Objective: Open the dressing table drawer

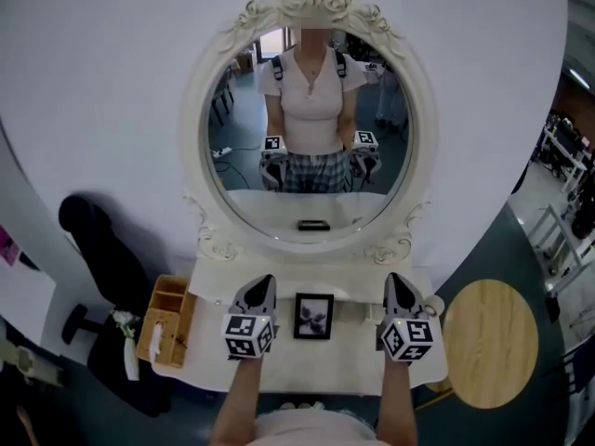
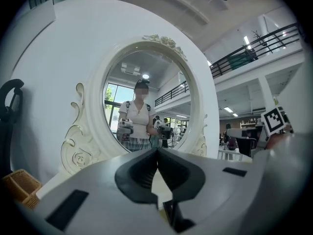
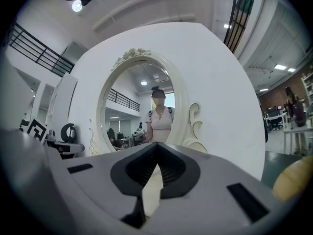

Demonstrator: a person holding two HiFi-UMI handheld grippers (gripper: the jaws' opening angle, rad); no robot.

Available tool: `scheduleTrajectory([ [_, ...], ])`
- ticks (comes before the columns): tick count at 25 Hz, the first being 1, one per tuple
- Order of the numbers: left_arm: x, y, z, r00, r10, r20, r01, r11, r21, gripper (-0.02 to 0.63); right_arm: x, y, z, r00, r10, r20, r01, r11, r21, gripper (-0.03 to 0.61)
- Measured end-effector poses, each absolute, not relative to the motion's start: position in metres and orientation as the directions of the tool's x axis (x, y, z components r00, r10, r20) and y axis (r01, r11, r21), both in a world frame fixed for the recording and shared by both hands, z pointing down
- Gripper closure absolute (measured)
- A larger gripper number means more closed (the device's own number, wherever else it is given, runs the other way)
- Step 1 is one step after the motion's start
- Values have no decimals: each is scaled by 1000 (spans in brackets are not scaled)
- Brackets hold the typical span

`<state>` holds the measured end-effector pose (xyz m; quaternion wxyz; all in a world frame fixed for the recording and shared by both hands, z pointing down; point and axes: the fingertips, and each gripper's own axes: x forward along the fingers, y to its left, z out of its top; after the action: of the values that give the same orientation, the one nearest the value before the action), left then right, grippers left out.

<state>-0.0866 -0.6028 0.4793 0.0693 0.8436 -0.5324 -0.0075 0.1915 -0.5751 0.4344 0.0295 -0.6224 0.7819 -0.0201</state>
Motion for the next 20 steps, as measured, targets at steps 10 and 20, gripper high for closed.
scheduleTrajectory([
  [10,-91,-595,482,427,-902,65,-900,-417,130,586,184,-573,440,-241,-970,18,-969,239,-62,565],
  [20,-92,-587,485,432,-899,65,-896,-420,146,587,179,-565,448,-257,-965,52,-965,254,-66,565],
])
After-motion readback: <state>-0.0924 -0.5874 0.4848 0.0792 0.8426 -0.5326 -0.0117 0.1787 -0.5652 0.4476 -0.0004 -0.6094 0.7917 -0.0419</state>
